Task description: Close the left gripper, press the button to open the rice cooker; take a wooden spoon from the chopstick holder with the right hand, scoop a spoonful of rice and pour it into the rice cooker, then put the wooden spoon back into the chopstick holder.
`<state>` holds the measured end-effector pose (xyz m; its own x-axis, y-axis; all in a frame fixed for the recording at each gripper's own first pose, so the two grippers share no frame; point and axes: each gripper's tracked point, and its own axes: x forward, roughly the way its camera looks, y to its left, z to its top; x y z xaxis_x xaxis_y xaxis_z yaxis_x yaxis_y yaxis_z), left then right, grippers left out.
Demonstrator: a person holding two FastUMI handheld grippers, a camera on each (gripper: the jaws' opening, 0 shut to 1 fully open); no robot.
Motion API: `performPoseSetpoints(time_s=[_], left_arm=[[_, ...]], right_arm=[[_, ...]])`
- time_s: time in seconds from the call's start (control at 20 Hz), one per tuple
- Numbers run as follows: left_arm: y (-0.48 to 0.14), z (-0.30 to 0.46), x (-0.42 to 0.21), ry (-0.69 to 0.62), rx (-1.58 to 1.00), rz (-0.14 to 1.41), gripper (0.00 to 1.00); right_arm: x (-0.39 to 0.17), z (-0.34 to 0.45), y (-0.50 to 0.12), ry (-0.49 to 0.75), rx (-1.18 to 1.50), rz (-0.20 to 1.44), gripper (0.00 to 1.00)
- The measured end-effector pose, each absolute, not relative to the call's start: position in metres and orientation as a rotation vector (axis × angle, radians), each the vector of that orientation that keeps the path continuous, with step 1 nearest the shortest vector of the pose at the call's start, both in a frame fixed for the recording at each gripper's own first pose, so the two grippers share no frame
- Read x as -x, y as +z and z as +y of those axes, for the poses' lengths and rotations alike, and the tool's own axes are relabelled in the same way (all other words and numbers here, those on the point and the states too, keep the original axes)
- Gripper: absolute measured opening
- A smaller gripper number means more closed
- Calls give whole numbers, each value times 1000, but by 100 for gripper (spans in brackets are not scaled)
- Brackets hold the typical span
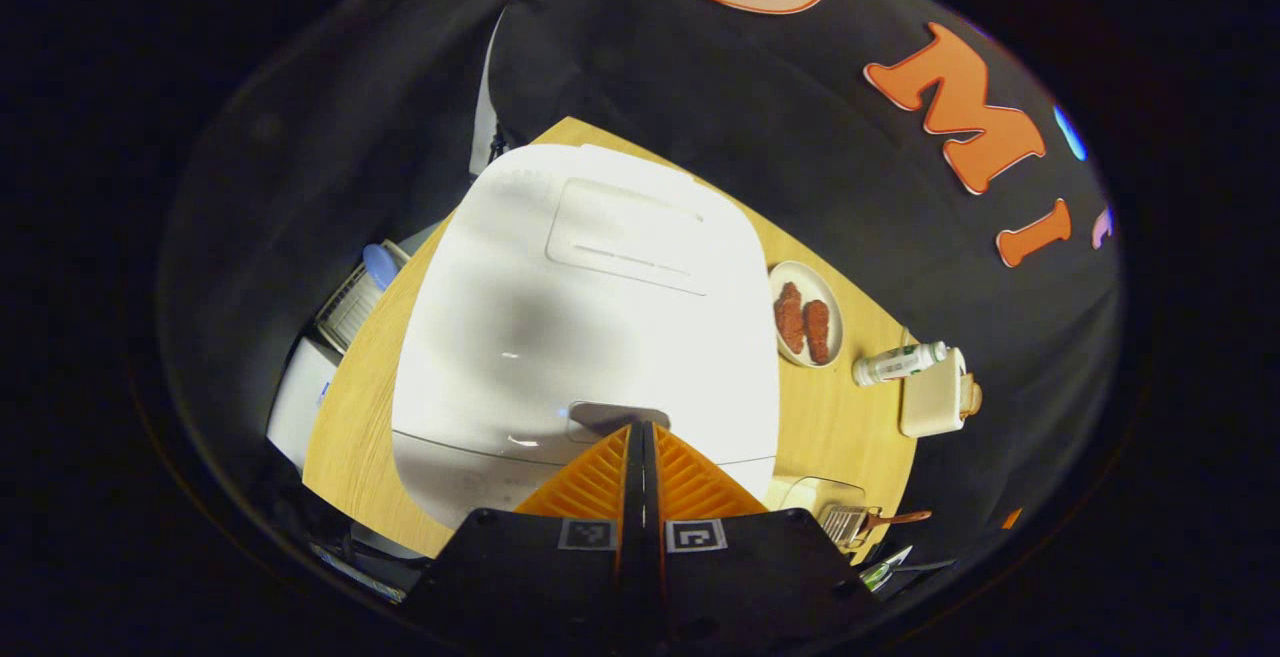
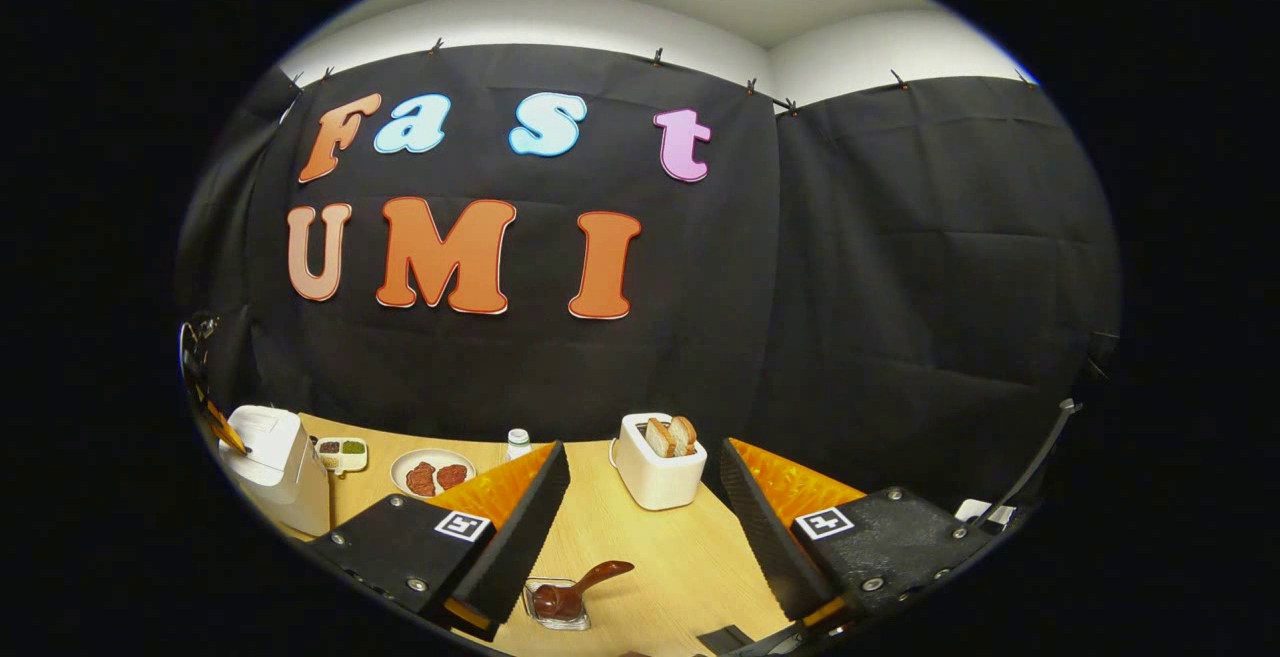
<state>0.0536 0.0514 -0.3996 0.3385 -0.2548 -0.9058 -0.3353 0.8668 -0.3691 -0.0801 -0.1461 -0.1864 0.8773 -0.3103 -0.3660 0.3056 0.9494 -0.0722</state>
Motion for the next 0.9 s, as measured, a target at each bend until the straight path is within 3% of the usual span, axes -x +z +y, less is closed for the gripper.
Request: performPoseSetpoints(time_s=[0.4, 0.9], left_arm=[[-403, 61, -57, 57, 519, 1248, 5], [-296, 75, -65, 59, 357, 844, 5]], right_arm=[[72, -136, -210, -293, -22, 435, 95], [73, -131, -264, -241, -96, 546, 96]])
